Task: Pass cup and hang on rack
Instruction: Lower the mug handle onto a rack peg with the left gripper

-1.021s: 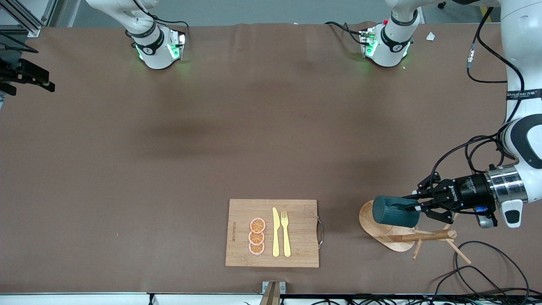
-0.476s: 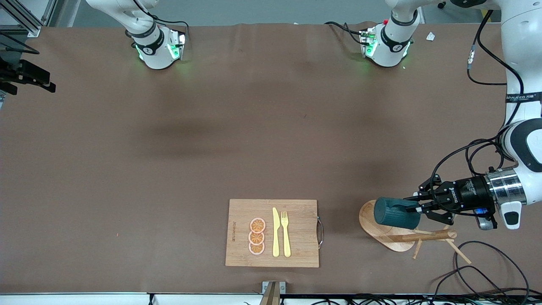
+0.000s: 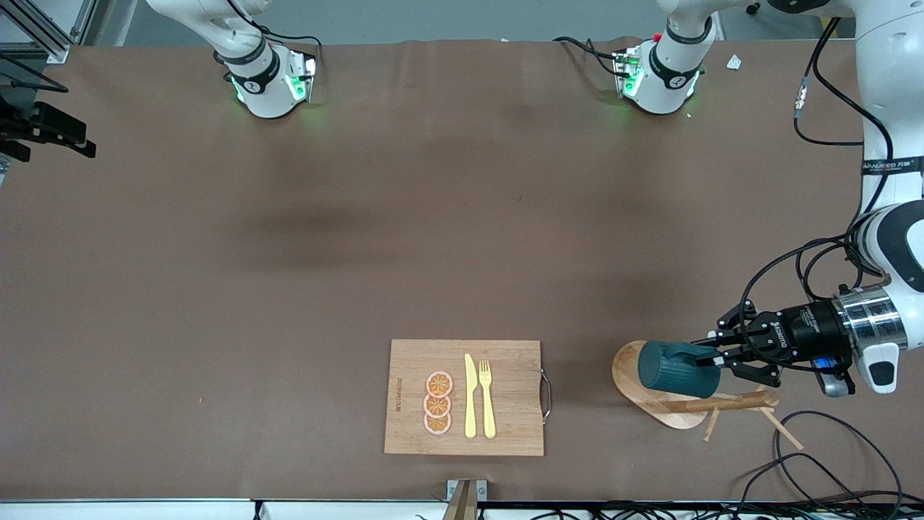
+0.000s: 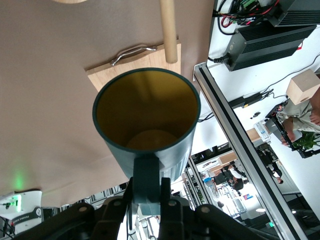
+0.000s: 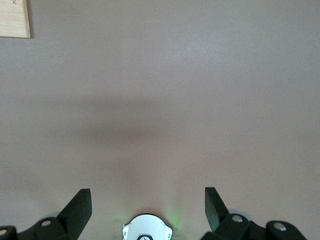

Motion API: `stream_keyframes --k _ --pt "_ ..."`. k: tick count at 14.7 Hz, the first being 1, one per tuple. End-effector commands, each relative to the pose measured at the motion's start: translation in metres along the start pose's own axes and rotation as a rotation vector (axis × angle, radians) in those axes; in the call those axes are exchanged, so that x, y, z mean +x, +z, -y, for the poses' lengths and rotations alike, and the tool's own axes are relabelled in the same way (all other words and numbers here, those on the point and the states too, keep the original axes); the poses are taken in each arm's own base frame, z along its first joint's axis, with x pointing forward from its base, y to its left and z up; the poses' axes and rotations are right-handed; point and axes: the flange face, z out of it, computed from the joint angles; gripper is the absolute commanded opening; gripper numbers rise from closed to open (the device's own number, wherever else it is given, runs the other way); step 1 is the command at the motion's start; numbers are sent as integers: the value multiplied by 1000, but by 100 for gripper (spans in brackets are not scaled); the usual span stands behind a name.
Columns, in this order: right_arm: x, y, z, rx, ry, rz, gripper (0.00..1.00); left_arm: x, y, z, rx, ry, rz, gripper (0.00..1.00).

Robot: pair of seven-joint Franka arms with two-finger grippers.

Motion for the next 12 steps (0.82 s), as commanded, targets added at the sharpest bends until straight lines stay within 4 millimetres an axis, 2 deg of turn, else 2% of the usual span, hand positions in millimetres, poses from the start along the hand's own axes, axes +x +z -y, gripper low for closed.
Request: stream_keyframes --k 1,8,12 --pt "-5 -3 3 -7 11 -2 100 8 -3 -4 -34 29 14 0" --pt "-4 -4 8 -8 0 -3 100 19 -5 -8 -74 22 -7 0" --pt "-4 -4 7 -9 1 -8 100 36 -13 -3 -84 40 -14 1"
